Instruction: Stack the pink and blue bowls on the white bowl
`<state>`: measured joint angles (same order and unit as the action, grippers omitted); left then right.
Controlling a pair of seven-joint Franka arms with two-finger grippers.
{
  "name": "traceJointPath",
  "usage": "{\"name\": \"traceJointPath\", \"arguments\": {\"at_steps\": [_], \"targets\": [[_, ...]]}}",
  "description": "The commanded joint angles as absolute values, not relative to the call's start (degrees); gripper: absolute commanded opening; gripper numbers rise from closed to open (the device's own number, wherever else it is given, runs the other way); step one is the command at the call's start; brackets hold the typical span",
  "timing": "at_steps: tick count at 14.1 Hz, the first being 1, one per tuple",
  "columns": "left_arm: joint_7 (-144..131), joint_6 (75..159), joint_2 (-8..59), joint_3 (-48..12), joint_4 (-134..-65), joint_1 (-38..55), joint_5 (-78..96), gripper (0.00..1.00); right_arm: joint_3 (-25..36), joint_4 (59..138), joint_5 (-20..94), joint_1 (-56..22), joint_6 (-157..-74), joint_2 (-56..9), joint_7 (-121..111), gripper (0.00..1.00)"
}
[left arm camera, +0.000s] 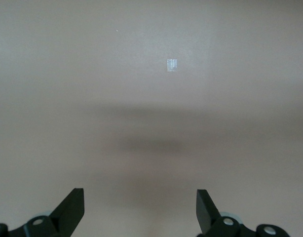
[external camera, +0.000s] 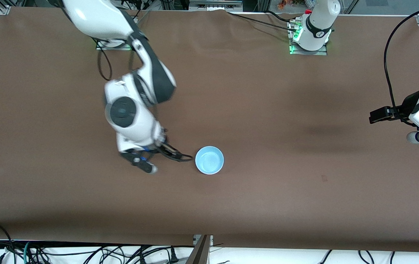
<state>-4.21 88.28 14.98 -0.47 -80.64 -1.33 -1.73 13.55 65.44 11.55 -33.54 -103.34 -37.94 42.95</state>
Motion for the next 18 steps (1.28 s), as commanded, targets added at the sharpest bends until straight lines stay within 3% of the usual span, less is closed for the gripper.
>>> {"name": "traceJointPath", "arguments": {"at_steps": [1, 5, 7, 9, 12, 18], "targets": [[-3.96, 87.98, 15.91, -0.62, -78.93, -1.23, -2.02, 1.0, 18.0, 74.59, 12.04, -32.7, -95.92, -26.23, 26.68, 1.0], [-4.13, 87.98, 15.82, -0.62, -78.93, -1.32, -2.11, 1.0, 23.89, 89.35, 9.77, -32.7, -90.7, -9.53, 14.09, 1.0], [-4.13, 88.07, 15.82, -0.62, -78.93, -1.32, -2.11, 1.0, 23.65, 91.84, 6.17, -31.3, -90.44, -5.99, 10.91, 1.0], [-4.13, 88.07, 15.82, -0.62, -78.84, -1.32, -2.11, 1.0, 17.88, 91.76, 3.61, -24.83, -89.13, -4.4, 7.05, 1.0], [-4.04, 88.07, 15.82, -0.53, -78.84, -1.41, -2.11, 1.0, 1.8, 91.93, 0.97, -9.45, -89.12, -2.9, 5.98, 1.0], [-4.13, 88.15, 15.82, -0.44, -78.84, -1.59, -2.11, 1.0, 0.09, 90.09, -0.09, -8.35, -89.38, -3.69, 5.8, 1.0]]}}
